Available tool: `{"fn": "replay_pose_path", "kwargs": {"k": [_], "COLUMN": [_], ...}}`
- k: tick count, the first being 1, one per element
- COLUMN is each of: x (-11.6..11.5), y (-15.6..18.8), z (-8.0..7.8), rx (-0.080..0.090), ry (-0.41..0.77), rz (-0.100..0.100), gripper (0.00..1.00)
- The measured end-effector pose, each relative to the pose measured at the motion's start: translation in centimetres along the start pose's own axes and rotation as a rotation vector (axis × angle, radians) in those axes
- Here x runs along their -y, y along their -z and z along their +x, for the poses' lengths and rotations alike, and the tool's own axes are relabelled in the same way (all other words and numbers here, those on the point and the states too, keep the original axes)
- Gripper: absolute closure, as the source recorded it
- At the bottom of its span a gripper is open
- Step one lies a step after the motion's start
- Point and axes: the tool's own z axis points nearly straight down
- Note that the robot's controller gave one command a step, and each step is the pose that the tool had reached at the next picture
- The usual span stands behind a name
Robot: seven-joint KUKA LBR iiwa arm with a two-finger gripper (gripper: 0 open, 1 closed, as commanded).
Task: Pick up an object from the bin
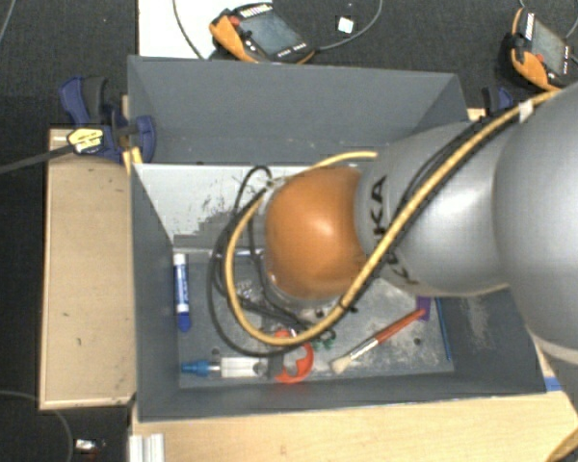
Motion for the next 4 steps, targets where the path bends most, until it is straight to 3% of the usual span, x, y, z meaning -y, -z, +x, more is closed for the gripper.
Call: {"fn": "replay_pose_path", "kwargs": {"k": [1,2,3,4], "x": [-4.8,-1.7,0.4,0.4], "y": [-3.8,-6.7,-6.7,-6.5], "z": [-1.0,-0.3,0.5,0.6], "rx": [-0.008,0.006,-0.009,-0.01], "ry": [-0.041,0.208,-0.074,-0.075], "rz": [-0.002,0.002,-0.002,-0.002], "gripper": [0.0,0.0,1.0,1.0]}}
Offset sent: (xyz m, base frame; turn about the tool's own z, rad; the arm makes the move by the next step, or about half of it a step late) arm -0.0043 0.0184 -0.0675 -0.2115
